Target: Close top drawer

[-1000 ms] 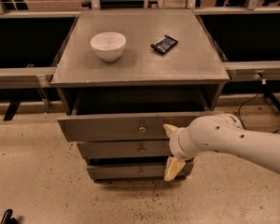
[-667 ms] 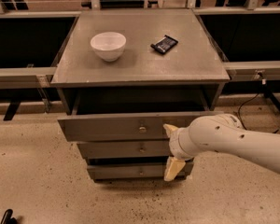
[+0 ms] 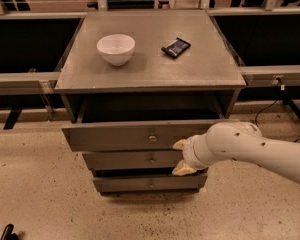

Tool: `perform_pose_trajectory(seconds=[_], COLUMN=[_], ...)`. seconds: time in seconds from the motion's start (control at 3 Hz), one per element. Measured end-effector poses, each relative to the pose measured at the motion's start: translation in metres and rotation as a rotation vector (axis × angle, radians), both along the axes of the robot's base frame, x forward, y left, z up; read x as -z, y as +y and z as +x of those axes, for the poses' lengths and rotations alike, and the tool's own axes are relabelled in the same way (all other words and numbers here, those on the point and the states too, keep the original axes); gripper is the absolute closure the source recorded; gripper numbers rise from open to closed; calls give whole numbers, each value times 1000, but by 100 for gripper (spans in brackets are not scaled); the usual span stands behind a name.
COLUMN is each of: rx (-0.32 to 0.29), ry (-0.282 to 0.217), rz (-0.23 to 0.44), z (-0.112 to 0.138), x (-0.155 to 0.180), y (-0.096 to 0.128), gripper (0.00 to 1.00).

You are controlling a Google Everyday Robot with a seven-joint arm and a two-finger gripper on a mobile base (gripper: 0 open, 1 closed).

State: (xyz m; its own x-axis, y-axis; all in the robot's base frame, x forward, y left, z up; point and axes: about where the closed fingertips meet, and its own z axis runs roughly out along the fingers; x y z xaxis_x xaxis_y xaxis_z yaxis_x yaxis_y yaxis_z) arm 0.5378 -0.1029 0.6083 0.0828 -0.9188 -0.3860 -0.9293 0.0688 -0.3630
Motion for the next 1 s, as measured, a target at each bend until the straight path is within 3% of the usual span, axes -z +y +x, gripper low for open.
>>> perform_pose_trajectory(seconds=[0.67, 1.0], rx=[51, 70], ry=[-2, 5], rz=[-19, -18], z=[30, 45], x=[0, 1], y=[-14, -23], gripper=[87, 100])
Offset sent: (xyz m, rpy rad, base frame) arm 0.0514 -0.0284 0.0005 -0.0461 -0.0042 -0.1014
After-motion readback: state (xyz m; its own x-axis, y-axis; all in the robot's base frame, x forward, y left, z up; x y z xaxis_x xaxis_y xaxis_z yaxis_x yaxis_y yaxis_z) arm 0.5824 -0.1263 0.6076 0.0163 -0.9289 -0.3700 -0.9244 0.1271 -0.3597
